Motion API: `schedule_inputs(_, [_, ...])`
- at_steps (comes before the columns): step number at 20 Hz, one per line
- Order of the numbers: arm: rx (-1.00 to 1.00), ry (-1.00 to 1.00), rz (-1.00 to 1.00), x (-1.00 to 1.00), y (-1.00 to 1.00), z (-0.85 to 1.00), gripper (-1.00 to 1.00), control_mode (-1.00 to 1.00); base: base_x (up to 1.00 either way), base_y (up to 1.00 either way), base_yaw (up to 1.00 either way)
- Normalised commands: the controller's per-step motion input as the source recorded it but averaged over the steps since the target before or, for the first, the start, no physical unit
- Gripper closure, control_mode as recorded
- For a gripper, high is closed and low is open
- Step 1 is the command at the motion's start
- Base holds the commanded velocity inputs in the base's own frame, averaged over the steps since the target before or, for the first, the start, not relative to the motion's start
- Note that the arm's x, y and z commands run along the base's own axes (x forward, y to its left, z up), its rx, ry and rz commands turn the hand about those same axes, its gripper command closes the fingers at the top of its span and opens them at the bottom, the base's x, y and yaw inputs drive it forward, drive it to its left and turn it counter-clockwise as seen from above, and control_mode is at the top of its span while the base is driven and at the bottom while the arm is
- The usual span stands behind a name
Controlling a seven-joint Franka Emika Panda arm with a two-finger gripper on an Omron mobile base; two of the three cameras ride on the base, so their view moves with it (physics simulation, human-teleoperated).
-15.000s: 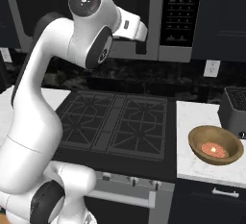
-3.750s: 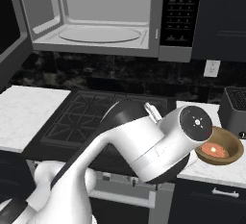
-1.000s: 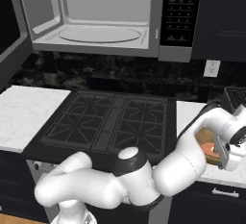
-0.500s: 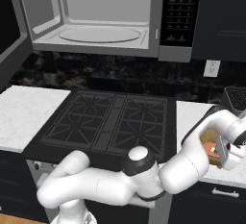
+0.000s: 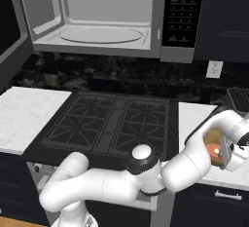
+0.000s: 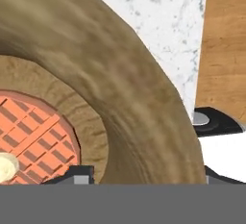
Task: Open the microwave, place the bowl with waffle inside the microwave, then close the microwave door and turn it on.
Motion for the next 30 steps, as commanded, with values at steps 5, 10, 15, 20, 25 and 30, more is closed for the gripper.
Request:
schedule_inputs(5, [0.0, -0.11, 0.0, -0.24, 0.19, 0.04, 1.0, -1.0, 0.0, 0.0, 0.0])
schedule_inputs(10, [-0.03, -0.3, 0.02, -0.53, 0.93, 0.09, 1.0, -1.0, 0.0, 0.0, 0.0])
schedule_inputs(15, [-0.12, -0.43, 0.05, -0.34, 1.0, 0.06, 1.0, -1.0, 0.0, 0.0, 0.0])
schedule_inputs(20, [-0.12, -0.47, 0.07, -0.24, 1.0, 0.42, 1.0, -1.0, 0.0, 0.0, 0.0])
schedule_inputs(25, [-0.13, -0.4, 0.11, -0.31, 1.0, 0.93, 1.0, -1.0, 0.0, 0.0, 0.0])
schedule_inputs(30, [-0.15, -0.27, 0.2, -0.59, 1.0, 1.0, 1.0, -1.0, 0.0, 0.0, 0.0])
